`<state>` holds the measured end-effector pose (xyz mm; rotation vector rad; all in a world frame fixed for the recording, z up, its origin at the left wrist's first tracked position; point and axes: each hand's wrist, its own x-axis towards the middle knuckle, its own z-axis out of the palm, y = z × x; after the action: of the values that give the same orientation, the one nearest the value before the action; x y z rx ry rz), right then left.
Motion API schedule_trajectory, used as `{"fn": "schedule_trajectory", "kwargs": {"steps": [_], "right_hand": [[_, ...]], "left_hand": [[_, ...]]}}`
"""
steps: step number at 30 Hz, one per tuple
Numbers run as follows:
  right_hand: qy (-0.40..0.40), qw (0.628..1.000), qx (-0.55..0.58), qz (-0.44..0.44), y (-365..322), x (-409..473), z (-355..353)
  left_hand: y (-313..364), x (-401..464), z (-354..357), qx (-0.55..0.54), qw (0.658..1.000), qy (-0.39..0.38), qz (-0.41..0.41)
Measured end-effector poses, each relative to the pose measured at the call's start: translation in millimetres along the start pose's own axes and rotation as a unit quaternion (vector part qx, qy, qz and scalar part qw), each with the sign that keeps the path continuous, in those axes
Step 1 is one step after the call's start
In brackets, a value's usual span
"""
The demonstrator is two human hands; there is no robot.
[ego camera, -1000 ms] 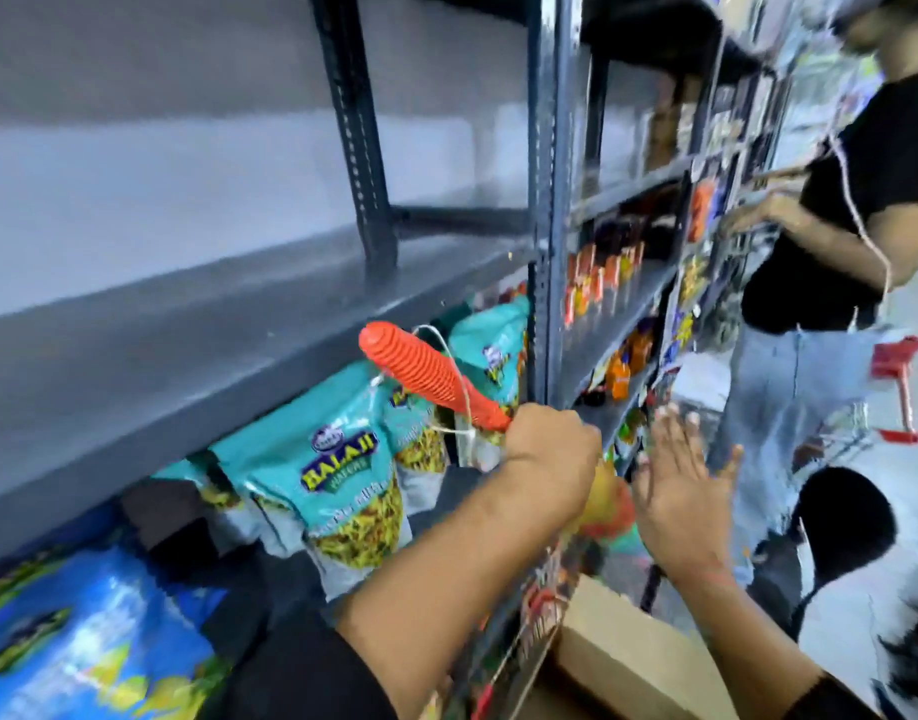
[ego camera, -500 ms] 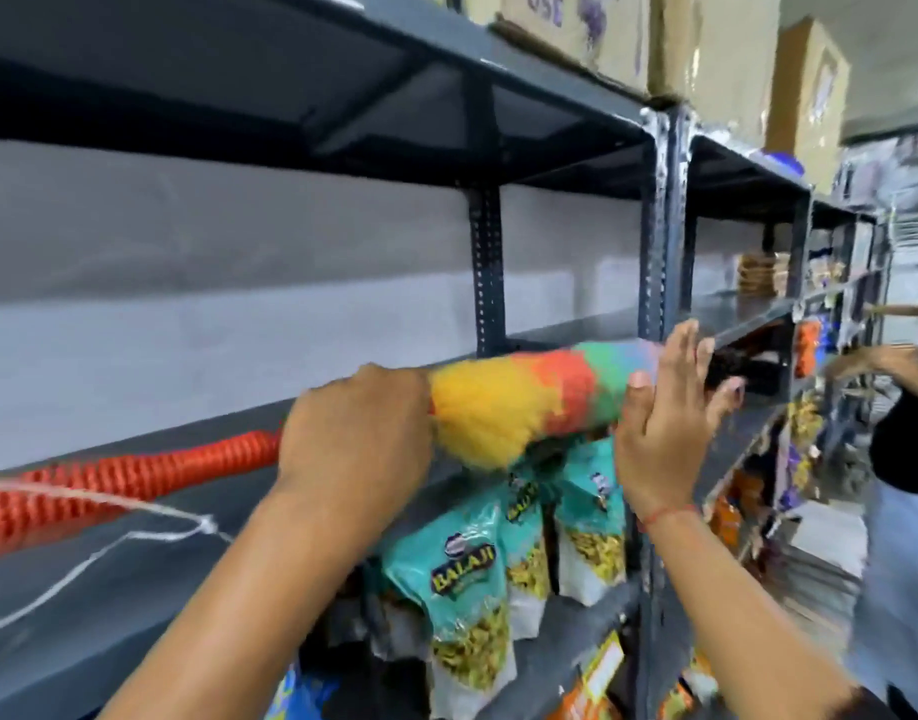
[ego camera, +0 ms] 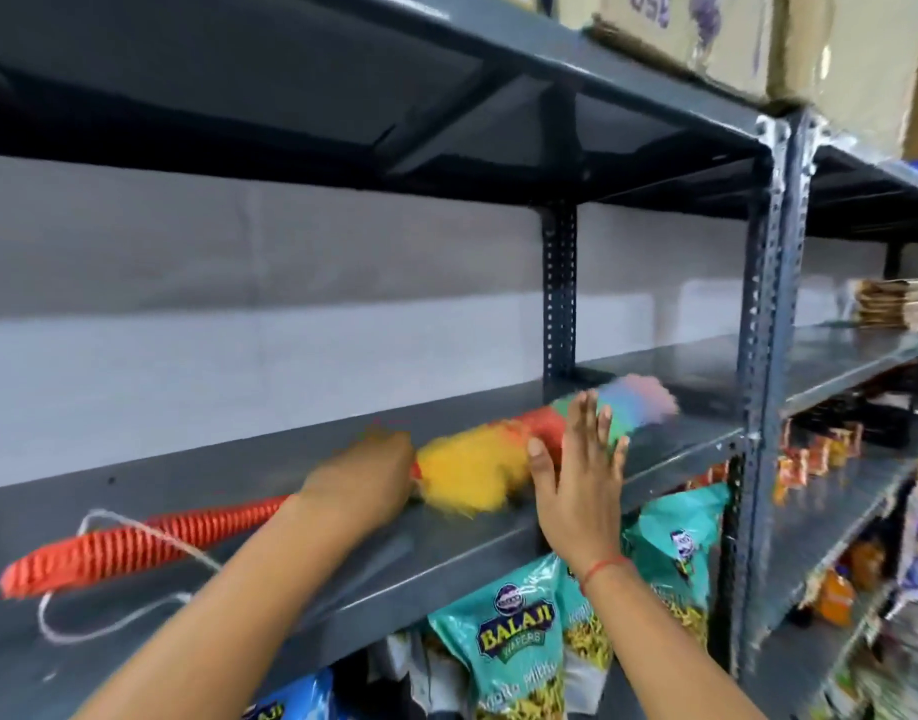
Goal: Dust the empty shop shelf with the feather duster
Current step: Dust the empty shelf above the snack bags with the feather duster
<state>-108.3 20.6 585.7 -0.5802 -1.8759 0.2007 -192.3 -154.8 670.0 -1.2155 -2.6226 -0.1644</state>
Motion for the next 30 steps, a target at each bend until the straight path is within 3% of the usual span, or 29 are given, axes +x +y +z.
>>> {"fn": "schedule_trajectory", "kwargs": {"steps": [6,10,12,16,19,22,24,26,30], "right_hand": [[0.024,0.999,0.01,-0.019,-0.1,-1.7,0.4],[0.05,0.998,0.041,-0.025,1.7,-3.7,3.2],[0.051,0.997,0.042,-0.027,2.3,-4.1,3.8],[0.043,0.998,0.023,-0.045,2.0,-2.9,2.3],[0.028,0.996,0.029,-0.077,6.0,-4.6,-1.4],[0.022,0.989,0.026,-0.144,14.9,-10.2,-1.3],[0.023,0.987,0.029,-0.157,18.5,-11.0,-0.4],[0.017,0.989,0.036,-0.144,18.2,-10.3,-0.3],[0.015,0.99,0.037,-0.135,16.2,-11.3,-1.1]], "left_hand": [[6.1,20.7,-14.6,-0.036,0.996,0.083,-0.01],[2.0,10.6,-9.5,-0.053,0.997,0.006,0.047],[-8.1,6.9,-11.6,-0.061,0.998,-0.008,0.034],[-23.4,6.2,-14.2,-0.032,0.996,0.063,-0.048],[-10.6,-3.8,-12.9,-0.054,0.992,0.105,-0.045],[0.4,-15.5,-9.2,-0.128,0.99,0.059,-0.011],[-1.2,-14.0,-5.0,-0.106,0.994,-0.004,0.002],[-6.3,-4.7,-1.1,-0.057,0.998,-0.018,-0.031],[-7.4,6.7,-0.5,0.012,0.99,0.091,-0.108]]}}
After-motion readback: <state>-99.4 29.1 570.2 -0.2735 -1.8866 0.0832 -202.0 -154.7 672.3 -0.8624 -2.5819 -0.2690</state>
